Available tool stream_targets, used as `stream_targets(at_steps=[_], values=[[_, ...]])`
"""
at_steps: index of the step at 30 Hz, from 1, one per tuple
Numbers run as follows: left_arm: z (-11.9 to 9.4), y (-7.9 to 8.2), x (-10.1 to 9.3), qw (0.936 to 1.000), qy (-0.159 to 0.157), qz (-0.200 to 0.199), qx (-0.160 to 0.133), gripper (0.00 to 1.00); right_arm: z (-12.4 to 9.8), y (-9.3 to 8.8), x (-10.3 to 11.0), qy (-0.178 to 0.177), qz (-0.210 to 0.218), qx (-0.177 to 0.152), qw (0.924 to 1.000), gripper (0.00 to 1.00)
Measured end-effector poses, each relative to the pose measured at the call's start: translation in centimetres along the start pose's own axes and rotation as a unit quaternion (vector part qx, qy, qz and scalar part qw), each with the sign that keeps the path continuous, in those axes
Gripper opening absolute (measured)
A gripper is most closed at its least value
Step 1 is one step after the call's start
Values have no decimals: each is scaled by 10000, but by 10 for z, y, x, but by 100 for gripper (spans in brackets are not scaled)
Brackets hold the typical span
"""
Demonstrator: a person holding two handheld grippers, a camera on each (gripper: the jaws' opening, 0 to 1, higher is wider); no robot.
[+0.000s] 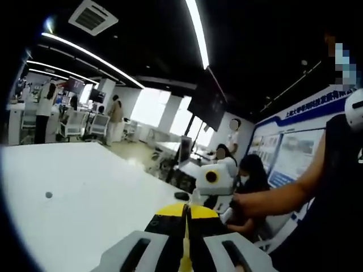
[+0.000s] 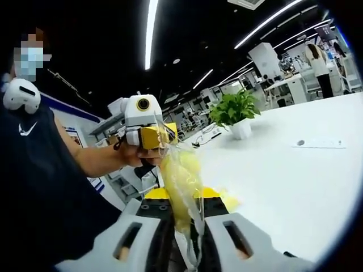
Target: Compare the silicone blocks by pressing each to a similar depth, holding the contact briefly, and releasing to observe deformation and rebound differences across the visible hardness samples.
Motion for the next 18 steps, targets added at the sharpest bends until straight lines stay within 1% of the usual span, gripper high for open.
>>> stream_targets(at_steps=[3,4,5,10,14,18], values=[[1,0,-1,10000,37,38,-25,0,-1,1,0,-4,18,16,10000,4],[1,1,-1,9998,85,139,-97,0,-1,2,0,-10,27,-1,10000,4],[2,1,-3,9997,52,197,-110,0,-2,3,0,-16,22,-21,10000,4],[2,6,-2,9999,88,-101,-81,0,-4,4,0,-2,43,-53,10000,5],[1,6,-3,9998,94,-198,-39,0,-3,4,0,15,148,-86,9999,6],[1,5,-4,9999,110,-94,23,0,-3,3,0,-43,103,-73,9999,7]])
Point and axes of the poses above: the point that each gripper's makers call its tool centre point, and the gripper's own axes: z roughly forward along the fingers, x roughly to its left, y roughly out of its top, the point moved 7 cm from there along -z, roughly backward along the fingers, and after that the axes turned 7 degrees about x, right-handed, at the moved point
